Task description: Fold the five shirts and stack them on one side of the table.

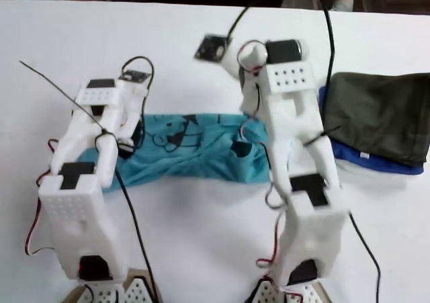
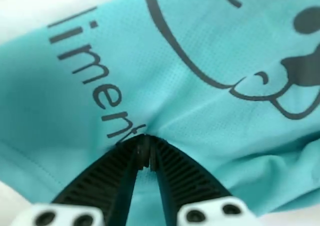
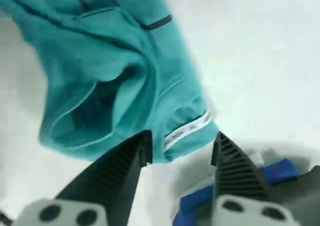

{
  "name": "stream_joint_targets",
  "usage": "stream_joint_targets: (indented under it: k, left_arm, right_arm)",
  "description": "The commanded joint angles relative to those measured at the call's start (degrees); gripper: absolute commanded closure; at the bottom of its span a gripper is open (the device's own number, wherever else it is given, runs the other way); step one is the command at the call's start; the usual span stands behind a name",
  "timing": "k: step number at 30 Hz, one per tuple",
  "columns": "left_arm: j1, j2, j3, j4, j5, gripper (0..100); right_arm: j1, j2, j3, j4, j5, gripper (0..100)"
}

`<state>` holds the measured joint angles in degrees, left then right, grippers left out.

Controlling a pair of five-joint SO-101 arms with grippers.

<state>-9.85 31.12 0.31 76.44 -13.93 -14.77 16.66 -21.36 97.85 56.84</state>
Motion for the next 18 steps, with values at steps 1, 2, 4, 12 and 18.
stream_joint_targets:
  k: [1, 2, 4, 12, 18]
  left_arm:
    - [-0.88, 0.88, -1.89, -2.2, 0.0, 97]
    - [-0.88, 0.88, -1.89, -2.2, 0.0, 97]
    - [-0.88, 0.88, -1.89, -2.2, 0.0, 97]
    - [-0.88, 0.88, -1.89, -2.2, 0.0, 97]
    - [-0.88, 0.88, -1.89, -2.2, 0.0, 97]
  right_arm:
    - [-2.07, -14.02, 19.78, -1.45, -0.09, 86.3]
    - [-1.89, -16.04, 23.56, -2.95, -0.09, 87.4]
    - [-1.45, -18.24, 29.27, -6.2, -0.09, 88.6]
    - [-0.31, -14.2, 36.4, -13.49, -0.09, 88.9]
    - [0.92, -6.37, 33.23, -21.93, -0.18, 93.7]
